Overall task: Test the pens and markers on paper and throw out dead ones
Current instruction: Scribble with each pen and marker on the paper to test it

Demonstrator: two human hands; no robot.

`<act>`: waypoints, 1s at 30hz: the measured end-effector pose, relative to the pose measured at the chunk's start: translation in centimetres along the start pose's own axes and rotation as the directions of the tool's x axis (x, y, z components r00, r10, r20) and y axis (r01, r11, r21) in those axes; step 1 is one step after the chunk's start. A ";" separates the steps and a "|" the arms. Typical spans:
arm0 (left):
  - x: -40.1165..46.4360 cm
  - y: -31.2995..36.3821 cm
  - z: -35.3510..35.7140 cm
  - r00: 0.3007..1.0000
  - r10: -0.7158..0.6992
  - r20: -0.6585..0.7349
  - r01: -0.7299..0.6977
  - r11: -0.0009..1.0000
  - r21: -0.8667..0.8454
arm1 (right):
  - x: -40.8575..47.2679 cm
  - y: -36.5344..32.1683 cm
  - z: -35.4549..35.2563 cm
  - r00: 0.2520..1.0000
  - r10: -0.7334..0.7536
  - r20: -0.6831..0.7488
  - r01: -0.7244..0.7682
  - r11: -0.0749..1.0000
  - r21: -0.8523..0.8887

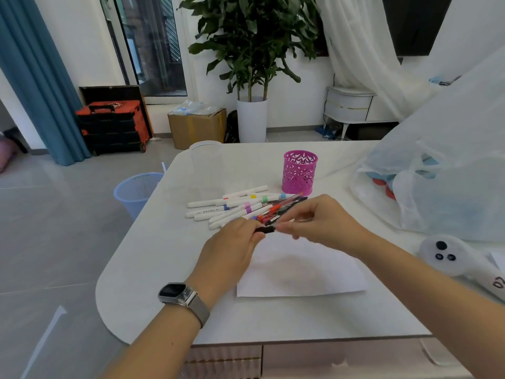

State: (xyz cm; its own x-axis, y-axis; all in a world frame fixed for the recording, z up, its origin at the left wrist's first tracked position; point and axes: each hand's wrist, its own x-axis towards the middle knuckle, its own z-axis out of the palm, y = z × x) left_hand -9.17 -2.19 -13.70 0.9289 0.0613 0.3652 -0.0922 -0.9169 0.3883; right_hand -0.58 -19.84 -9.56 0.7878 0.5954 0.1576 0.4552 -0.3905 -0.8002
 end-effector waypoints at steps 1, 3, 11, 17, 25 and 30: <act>0.0 0.2 0.0 1.000 0.011 -0.027 -0.011 1.000 -0.020 | -0.3 -0.6 -0.4 0.998 0.060 0.007 -0.061 0.987 0.150; 0.1 0.5 -0.2 0.995 0.001 -0.098 -0.013 0.992 -0.124 | -0.7 -1.4 -0.9 0.987 0.158 0.025 -0.153 0.885 0.439; -0.5 1.2 -1.0 0.982 0.130 0.134 -0.126 0.991 -0.033 | -1.4 -2.7 2.7 0.960 0.240 0.146 -0.279 0.748 0.602; -0.7 3.0 -3.7 0.947 0.098 0.305 -0.048 0.985 -0.168 | -0.7 -2.6 -0.4 0.951 0.087 0.296 -0.225 0.851 0.474; -0.2 3.0 -3.8 0.863 0.097 0.496 0.181 0.856 -0.483 | -0.3 -1.4 -0.8 0.925 -0.045 0.377 -0.163 0.851 0.500; -1.3 -0.6 -5.4 0.843 0.056 0.536 0.299 0.779 -0.552 | 0.4 0.6 -3.5 0.985 0.000 0.173 -0.124 0.697 0.706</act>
State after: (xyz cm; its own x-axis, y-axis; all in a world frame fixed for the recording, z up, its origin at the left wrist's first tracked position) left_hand -12.27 0.44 -9.87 0.9696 -0.2112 -0.1236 0.0078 -0.4782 0.8782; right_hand 1.47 -22.28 -7.92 0.7041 0.7080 0.0550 -0.0736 0.1499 -0.9860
